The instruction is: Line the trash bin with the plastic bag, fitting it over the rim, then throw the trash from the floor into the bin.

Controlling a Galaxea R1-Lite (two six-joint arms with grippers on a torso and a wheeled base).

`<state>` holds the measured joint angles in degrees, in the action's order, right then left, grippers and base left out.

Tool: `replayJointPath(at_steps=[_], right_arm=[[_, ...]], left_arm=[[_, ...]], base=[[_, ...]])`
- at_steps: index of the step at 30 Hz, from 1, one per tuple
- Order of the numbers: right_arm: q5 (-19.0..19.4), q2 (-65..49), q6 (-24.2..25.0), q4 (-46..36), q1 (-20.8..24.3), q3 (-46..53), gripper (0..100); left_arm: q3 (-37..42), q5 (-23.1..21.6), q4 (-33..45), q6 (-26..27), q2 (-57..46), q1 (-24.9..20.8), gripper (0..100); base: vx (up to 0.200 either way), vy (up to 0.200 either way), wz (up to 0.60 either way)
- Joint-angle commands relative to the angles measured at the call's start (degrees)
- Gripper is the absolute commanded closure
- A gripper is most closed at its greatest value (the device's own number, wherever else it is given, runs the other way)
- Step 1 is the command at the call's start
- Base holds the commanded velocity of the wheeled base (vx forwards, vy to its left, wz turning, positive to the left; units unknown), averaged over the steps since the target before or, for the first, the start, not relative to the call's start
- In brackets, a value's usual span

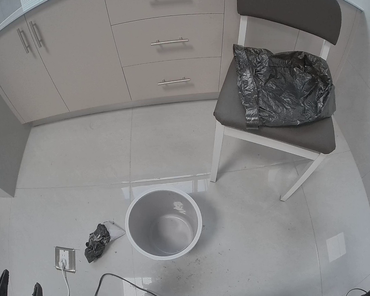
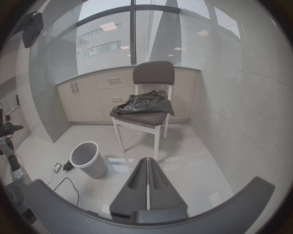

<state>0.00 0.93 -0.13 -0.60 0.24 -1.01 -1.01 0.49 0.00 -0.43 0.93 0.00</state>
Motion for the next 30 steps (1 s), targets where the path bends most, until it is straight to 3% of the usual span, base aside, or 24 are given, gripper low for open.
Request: replayJointPath(at_steps=[1,5,8,9,10,12,13,16,20,23,25,27,30], right_arm=[[0.0,-0.9,0.0,-0.1,0.0,0.7,100],[-0.3,-0.9,-0.1,0.3,-0.1,0.8,100],[-0.1,0.3,2.9,4.6,0.1,-5.6,100],[-1.0,11.5,12.2,7.6,0.8,-21.5,100],[-1.0,15.8,15.4,7.5,0.9,-28.4,100],[-0.4,19.4,15.1,7.3,1.0,-33.8,100],[0.4,25.7,12.7,7.5,1.5,-38.1,100],[1.0,35.8,8.4,10.1,1.9,-39.8,100],[-0.6,47.1,8.0,16.4,5.4,-43.0,100],[-10.9,59.8,7.5,18.2,11.8,-50.9,100],[-18.0,68.2,7.3,18.1,18.6,-57.4,100],[-21.6,76.1,7.1,18.0,22.0,-64.3,100],[-24.0,85.5,5.8,17.4,25.0,-73.0,100]], left_arm=[[0.9,-0.3,0.0,0.0,-0.9,0.0,0],[0.9,-0.5,0.0,0.1,-0.9,0.0,0],[0.9,-0.5,-0.2,0.1,-0.9,0.0,0],[-4.4,-0.9,-1.2,-2.6,0.3,-0.6,0],[-11.6,-1.4,-1.2,-6.4,3.4,-1.5,0],[-18.0,-1.2,-1.1,-10.3,8.1,-2.7,0],[-25.2,-0.9,-0.8,-13.4,13.2,-3.7,0],[-30.0,-0.7,-0.5,-13.4,17.9,-3.7,0],[-32.0,1.3,3.4,-13.4,22.5,-3.4,0],[-33.7,5.4,8.4,-13.5,28.6,-3.4,0],[-33.6,8.3,9.3,-13.5,33.0,-3.3,0],[-33.5,9.9,9.6,-13.5,36.5,-3.3,0],[-33.6,10.7,10.1,-13.5,39.9,-3.2,0]], base=[[0.000,0.000,0.00],[0.000,0.000,0.00],[0.000,0.000,0.00],[0.000,0.000,0.00],[0.000,0.000,0.00],[0.000,0.000,0.00],[0.000,0.000,0.00],[0.000,0.000,0.00],[0.000,0.000,0.00],[0.000,0.000,0.00],[0.000,0.000,0.00],[0.000,0.000,0.00],[0.000,0.000,0.00]])
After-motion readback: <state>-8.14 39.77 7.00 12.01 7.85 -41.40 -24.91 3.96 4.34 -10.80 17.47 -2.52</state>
